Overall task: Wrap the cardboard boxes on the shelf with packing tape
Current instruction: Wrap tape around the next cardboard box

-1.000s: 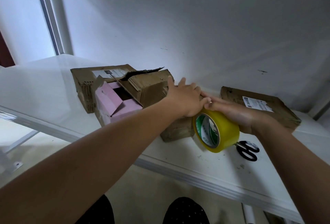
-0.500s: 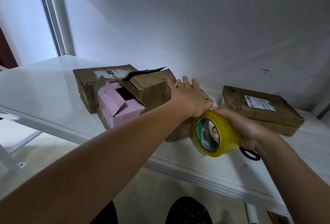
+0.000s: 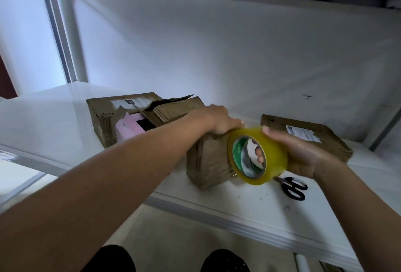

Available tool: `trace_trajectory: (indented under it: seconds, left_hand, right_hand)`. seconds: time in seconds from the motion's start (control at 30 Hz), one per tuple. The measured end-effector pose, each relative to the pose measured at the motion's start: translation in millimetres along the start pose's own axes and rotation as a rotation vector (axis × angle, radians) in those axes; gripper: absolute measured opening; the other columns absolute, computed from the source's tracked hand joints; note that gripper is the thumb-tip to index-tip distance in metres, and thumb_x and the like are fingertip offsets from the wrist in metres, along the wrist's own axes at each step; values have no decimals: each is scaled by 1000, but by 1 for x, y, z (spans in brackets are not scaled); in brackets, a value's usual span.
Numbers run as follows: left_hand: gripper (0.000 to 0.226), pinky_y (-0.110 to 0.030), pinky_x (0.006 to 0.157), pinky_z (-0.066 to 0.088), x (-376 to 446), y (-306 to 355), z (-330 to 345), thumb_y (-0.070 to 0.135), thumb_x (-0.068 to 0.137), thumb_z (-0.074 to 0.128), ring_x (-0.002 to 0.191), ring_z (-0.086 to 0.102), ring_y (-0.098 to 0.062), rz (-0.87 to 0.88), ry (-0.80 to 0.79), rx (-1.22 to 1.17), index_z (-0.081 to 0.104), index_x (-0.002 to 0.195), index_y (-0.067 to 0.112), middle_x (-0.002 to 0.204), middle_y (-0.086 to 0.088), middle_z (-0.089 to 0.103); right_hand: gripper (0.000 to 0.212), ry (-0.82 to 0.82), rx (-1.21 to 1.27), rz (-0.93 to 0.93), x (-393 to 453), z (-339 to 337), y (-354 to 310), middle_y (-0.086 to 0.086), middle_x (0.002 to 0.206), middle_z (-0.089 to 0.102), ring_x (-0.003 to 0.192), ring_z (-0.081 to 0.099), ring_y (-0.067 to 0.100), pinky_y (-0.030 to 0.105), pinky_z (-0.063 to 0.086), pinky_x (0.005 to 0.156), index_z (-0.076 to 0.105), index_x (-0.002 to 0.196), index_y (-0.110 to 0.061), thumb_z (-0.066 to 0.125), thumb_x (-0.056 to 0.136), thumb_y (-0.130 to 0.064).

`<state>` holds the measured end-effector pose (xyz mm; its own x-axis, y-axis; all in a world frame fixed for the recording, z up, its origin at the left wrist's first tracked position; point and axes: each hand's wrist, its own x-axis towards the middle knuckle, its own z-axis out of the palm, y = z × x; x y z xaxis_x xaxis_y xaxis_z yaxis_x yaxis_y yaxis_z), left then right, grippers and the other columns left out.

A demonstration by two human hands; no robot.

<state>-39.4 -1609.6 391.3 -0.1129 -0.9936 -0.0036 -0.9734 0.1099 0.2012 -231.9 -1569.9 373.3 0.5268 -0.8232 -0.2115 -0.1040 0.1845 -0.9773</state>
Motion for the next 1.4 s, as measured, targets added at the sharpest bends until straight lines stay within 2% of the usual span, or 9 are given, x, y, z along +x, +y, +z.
trace_trajectory:
  seconds: [0.13,0.23,0.43,0.63,0.73,0.9,1.07,1.2,1.4]
  left_hand:
    - [56,-20,56,47,7,-22,1,68,87,44,74,60,-17,-84,-213,-403,63,86,15,92,-3,64]
    - [57,-32,86,53,14,-41,36,64,92,39,96,66,-25,-110,-348,-615,67,108,16,112,-7,68]
    - [48,-42,109,35,23,-69,78,38,104,31,126,47,-30,-65,-257,-620,47,139,10,142,-13,48]
    - [49,-43,110,32,33,-69,79,37,105,27,128,44,-31,-86,-230,-373,43,142,9,146,-15,43]
    - [53,-43,109,32,30,-65,76,41,105,25,128,43,-32,-110,-238,-326,43,141,7,145,-17,43]
    - [69,-39,111,25,24,-56,68,53,101,22,137,33,-33,-175,-239,-316,35,145,0,152,-19,31]
    - [65,-45,112,27,24,-50,59,52,101,25,136,34,-33,-206,-219,-154,35,145,4,152,-15,33]
    - [40,-46,105,36,32,-34,51,33,101,37,125,46,-32,-213,-192,-44,49,131,10,141,-11,46]
    - [51,-36,85,39,37,-11,64,41,100,30,112,52,-32,-206,11,-272,47,132,5,131,-16,52]
  right_hand:
    - [52,-58,45,-128,2,-5,-21,7,74,70,64,69,19,29,56,57,77,73,-14,93,35,-45]
    - [36,21,2,-135,19,13,-19,11,74,69,62,66,20,27,56,55,72,79,-9,81,62,-39]
    - [48,246,-243,-156,71,50,-18,5,58,68,47,63,13,18,49,47,68,76,-6,58,86,-51]
    - [51,168,-309,48,75,45,-31,4,60,69,50,66,15,22,52,47,64,92,-9,48,90,-58]
    - [50,130,-463,261,68,41,-50,7,66,67,60,65,21,31,55,62,64,91,-11,51,87,-59]
    - [43,49,-539,463,26,16,-55,8,60,64,48,61,17,25,51,49,73,61,-13,60,73,-52]
    - [48,62,-626,465,21,15,-51,10,69,67,57,63,19,29,53,56,70,84,-8,58,82,-55]
    - [55,-63,-515,526,12,15,-52,10,71,65,59,63,20,29,54,57,73,78,-7,70,60,-59]
    - [48,-192,-286,356,-2,1,-36,13,84,72,70,70,20,30,58,66,77,85,-5,62,78,-50]
